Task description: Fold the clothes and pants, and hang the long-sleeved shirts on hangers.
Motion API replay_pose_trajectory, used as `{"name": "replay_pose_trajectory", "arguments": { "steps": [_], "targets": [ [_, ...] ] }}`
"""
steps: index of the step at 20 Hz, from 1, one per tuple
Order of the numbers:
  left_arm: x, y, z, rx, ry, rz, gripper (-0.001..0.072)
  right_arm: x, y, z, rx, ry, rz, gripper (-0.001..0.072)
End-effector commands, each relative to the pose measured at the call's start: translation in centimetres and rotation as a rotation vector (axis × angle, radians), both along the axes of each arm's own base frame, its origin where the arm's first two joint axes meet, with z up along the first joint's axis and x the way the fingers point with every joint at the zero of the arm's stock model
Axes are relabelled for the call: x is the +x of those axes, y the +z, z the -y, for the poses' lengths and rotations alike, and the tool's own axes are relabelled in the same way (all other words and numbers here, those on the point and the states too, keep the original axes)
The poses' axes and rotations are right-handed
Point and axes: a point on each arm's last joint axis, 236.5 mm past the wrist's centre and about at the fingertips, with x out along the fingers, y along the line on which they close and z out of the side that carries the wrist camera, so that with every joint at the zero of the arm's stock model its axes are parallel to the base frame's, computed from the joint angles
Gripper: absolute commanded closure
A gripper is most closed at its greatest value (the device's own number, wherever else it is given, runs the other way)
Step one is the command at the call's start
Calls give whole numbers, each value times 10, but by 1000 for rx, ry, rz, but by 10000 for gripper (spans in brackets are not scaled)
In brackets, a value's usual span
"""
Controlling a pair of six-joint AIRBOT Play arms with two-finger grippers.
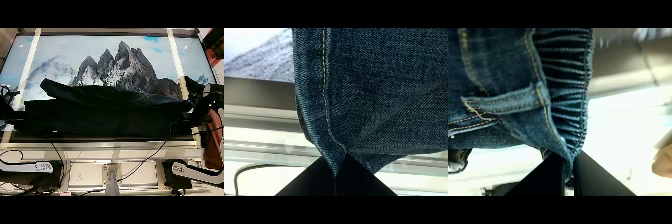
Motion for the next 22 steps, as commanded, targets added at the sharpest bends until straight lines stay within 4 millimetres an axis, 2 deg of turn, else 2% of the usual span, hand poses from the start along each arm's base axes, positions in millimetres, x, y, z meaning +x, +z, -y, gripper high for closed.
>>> {"name": "replay_pose_trajectory", "arguments": {
  "steps": [1, 3, 6, 8, 15, 19, 22],
  "targets": [
    [-3, -12, -6, -3, -5, -4, 690, -22, -10, -5, 19, -23, -69, 659],
    [-1, -9, -14, 39, -31, -9, 690, -23, -10, -5, 18, -22, -70, 659],
    [-1, 4, -43, 170, -81, -38, 689, -24, -9, 0, 1, -14, -75, 659],
    [9, 6, -54, 229, -55, 7, 690, -24, -9, 1, -2, -13, -76, 659],
    [27, 2, -60, 255, -58, 87, 688, -9, -16, 5, -41, -54, -4, 659],
    [26, 2, -60, 254, -58, 86, 687, -24, -9, 0, -42, -102, -74, 659],
    [26, 2, -60, 253, -57, 85, 687, -28, -7, -3, -31, -108, -91, 657]
  ]
}}
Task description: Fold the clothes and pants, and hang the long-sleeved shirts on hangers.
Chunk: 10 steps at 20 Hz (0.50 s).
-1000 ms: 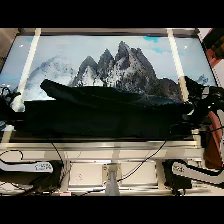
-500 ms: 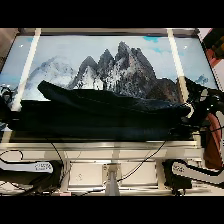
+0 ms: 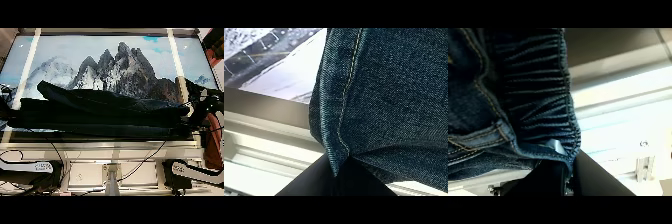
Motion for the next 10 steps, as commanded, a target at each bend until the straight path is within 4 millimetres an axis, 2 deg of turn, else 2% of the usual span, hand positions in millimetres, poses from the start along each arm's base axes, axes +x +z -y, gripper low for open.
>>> {"name": "replay_pose_trajectory", "arguments": {
  "steps": [1, 3, 4, 5, 6, 7, 10],
  "targets": [
    [-1, 0, 0, -2, 2, -3, 687, -6, 3, -4, 9, -22, -28, 604],
    [-7, 0, 6, -24, 20, -28, 668, -8, 4, -5, 14, -23, -39, 218],
    [-8, 0, 7, -25, 21, -32, 552, -9, 4, -5, 17, -15, -41, 154],
    [-9, 0, 7, -25, 22, -34, 379, -9, 4, -5, 22, -3, -41, 154],
    [-9, 0, 7, -25, 22, -33, 266, -6, 4, -3, 20, 7, -31, 155],
    [-9, 0, 7, -25, 21, -33, 213, 0, 3, -1, 17, 20, -4, 154],
    [-9, 1, 6, -22, 20, -34, 209, 30, 10, 7, 1, 52, 99, 156]
  ]
}}
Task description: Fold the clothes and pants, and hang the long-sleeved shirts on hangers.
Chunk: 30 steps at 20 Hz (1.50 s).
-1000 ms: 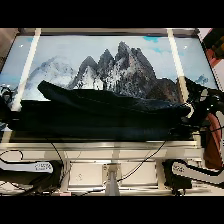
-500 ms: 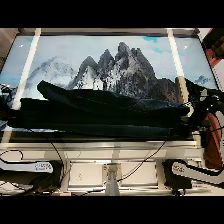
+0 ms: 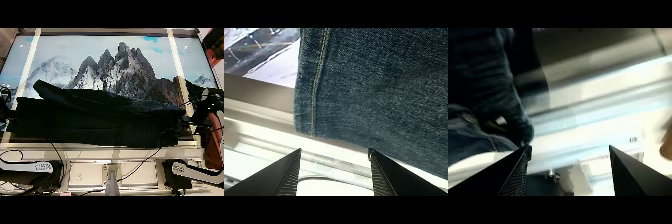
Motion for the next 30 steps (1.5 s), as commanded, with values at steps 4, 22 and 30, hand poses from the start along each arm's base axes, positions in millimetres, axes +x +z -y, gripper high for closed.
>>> {"name": "replay_pose_trajectory", "arguments": {
  "steps": [4, 22, 30],
  "targets": [
    [4, 11, -9, 32, -16, 3, 208, 85, 45, 6, 50, 167, 295, 168],
    [119, 85, -11, 75, 56, 549, 569, 55, 18, -46, 492, -54, 737, 320],
    [138, 84, 20, 35, 1, 563, 569, 34, -30, -42, 475, -96, 619, 202]
  ]
}}
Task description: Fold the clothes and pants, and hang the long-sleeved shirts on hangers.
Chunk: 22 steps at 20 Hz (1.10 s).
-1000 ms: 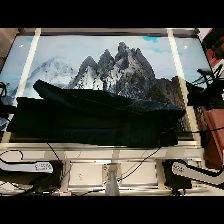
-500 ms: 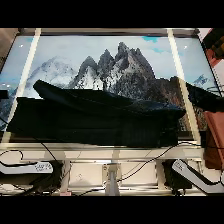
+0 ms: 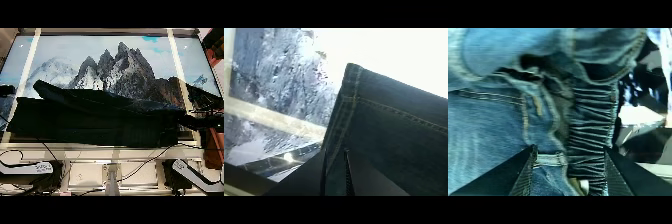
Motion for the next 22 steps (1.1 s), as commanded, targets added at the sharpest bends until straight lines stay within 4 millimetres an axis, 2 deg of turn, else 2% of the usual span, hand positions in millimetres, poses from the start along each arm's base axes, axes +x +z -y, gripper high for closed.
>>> {"name": "replay_pose_trajectory", "arguments": {
  "steps": [1, 7, 11, 15, 18, 19, 22],
  "targets": [
    [11, 1, 17, -8, -37, 9, 569, -6, -21, -2, 30, -4, -52, 197],
    [25, 1, 44, -7, -103, 8, 569, 8, -40, 5, 43, -38, -43, 188],
    [30, 1, 53, -7, -126, 8, 569, 31, -28, 9, 91, -39, -5, 189],
    [34, 0, 61, -8, -144, 8, 569, 38, -26, 13, 115, -19, -16, 189],
    [36, 0, 67, -8, -158, 8, 568, 30, -38, 3, 186, -8, -71, 190],
    [37, 1, 69, -8, -164, 8, 569, 28, -41, -2, 216, 0, -85, 211],
    [40, 1, 76, -8, -180, 8, 569, 33, -33, -18, 307, 33, -48, 225]
  ]
}}
